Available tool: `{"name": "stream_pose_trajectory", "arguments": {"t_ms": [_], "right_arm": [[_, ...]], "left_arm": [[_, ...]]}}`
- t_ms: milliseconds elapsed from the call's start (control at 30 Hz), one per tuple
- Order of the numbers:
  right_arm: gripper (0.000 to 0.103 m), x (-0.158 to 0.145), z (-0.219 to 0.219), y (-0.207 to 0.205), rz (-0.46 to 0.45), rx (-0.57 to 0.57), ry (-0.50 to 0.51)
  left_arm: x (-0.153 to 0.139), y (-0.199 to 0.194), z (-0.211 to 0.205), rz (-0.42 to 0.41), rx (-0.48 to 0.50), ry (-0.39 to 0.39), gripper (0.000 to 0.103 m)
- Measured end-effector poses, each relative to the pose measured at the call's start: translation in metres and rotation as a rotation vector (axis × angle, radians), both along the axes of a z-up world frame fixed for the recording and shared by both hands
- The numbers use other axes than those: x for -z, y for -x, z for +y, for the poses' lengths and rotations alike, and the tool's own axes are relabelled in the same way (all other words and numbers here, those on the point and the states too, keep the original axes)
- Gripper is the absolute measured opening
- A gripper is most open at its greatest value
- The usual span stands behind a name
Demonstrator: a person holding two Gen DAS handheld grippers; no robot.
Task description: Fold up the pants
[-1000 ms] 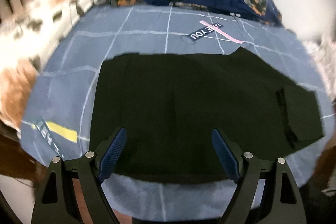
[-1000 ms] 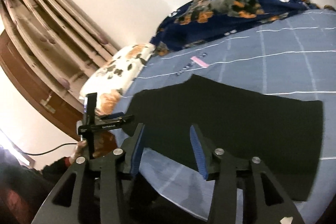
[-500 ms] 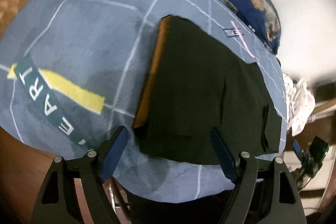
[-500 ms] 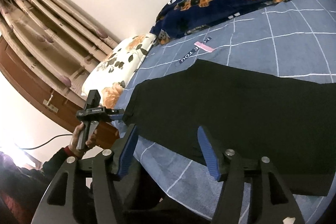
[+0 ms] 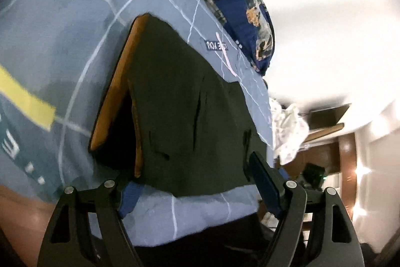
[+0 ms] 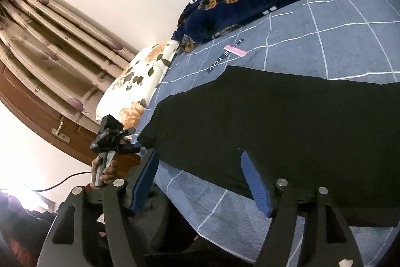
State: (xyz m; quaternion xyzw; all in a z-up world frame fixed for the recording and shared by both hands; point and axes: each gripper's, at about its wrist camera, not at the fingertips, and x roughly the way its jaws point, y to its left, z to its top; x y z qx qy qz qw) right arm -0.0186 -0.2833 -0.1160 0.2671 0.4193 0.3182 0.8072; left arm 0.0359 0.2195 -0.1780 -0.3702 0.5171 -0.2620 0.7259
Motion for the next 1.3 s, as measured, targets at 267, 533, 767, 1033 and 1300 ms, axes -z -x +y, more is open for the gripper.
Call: {"name": "stream_pose_trajectory", "arguments": {"t_ms": [267, 533, 767, 1033, 1300], "right_arm": [[0.073, 0.003, -0.002, 0.000, 0.008, 0.007, -0.012], [0.074, 0.003, -0.001, 0.001, 0.011, 0.003, -0.015], [0.074, 0.004, -0.001, -0.001, -0.003, 0.006, -0.024], [0.077, 0.007, -0.001, -0.002, 0.007, 0.006, -0.028], [0.079, 0.010, -0.001, -0.001, 0.015, 0.000, -0.040]], "left_arm": [[0.013, 0.009, 0.000, 0.083, -0.041, -0.016, 0.079], [0.026, 0.014, -0.008, 0.149, -0.049, -0.030, 0.079], [0.036, 0.019, 0.001, 0.141, -0.167, 0.129, 0.083], [0.011, 0.019, -0.017, -0.040, -0.138, 0.091, 0.084], [0.026, 0.013, -0.025, -0.004, -0.173, 0.029, 0.084]]}}
